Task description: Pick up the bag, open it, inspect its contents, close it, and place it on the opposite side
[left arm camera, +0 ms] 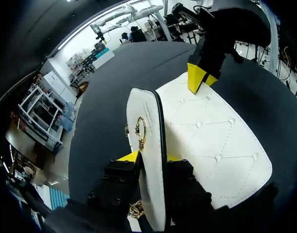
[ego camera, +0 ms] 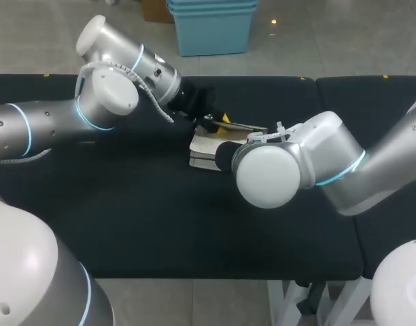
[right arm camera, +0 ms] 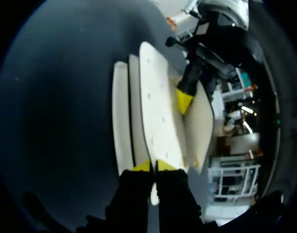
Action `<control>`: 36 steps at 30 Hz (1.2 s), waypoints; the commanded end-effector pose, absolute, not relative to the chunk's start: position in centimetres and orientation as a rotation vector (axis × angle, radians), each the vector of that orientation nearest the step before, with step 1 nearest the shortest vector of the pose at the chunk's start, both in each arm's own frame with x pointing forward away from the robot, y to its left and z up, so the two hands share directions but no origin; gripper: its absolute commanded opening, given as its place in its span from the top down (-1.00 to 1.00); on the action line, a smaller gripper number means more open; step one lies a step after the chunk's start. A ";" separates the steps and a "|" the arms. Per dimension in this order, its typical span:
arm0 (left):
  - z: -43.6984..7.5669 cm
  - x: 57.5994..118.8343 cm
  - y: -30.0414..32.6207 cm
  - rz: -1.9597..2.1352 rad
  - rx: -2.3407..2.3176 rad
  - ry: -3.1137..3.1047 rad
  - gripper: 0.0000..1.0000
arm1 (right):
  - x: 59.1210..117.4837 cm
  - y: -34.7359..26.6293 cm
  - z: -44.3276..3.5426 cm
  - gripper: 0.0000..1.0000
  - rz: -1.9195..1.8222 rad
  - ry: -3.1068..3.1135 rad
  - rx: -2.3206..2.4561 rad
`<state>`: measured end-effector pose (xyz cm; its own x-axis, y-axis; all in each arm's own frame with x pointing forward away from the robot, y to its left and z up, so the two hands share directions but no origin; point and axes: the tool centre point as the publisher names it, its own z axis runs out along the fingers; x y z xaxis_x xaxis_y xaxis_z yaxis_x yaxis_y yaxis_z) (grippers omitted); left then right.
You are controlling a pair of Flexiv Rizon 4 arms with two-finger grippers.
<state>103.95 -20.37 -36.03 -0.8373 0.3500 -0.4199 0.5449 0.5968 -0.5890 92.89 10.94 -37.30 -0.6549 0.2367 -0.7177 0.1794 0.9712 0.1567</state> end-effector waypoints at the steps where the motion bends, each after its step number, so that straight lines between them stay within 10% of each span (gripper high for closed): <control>1: -33.8 103.8 -19.4 -1.114 0.586 2.610 -1.00 | 92.9 11.0 -37.6 1.00 0.094 2.295 0.291; 12: -31.5 103.8 -19.3 -1.025 0.562 2.663 -0.91 | 92.9 11.0 -37.6 1.00 0.094 2.295 0.291; 14: -31.6 103.9 -19.5 -1.028 0.569 2.662 -0.62 | 92.9 11.0 -37.6 1.00 0.094 2.295 0.291; 19: -31.8 103.9 -19.4 -1.026 0.574 2.656 0.91 | 92.9 11.0 -37.6 1.00 0.094 2.295 0.291; 26: -32.7 104.2 -19.4 -0.987 0.571 2.673 0.25 | 92.9 11.0 -37.6 1.00 0.094 2.295 0.291; 28: -32.8 104.4 -19.4 -0.984 0.564 2.673 0.53 | 92.9 11.0 -37.6 1.00 0.094 2.295 0.291; 29: -32.8 104.5 -19.4 -0.986 0.560 2.672 1.00 | 92.9 11.0 -37.6 1.00 0.094 2.295 0.291; 36: -33.1 103.3 -19.0 -0.978 0.604 2.624 1.00 | 92.9 11.0 -37.6 1.00 0.094 2.295 0.291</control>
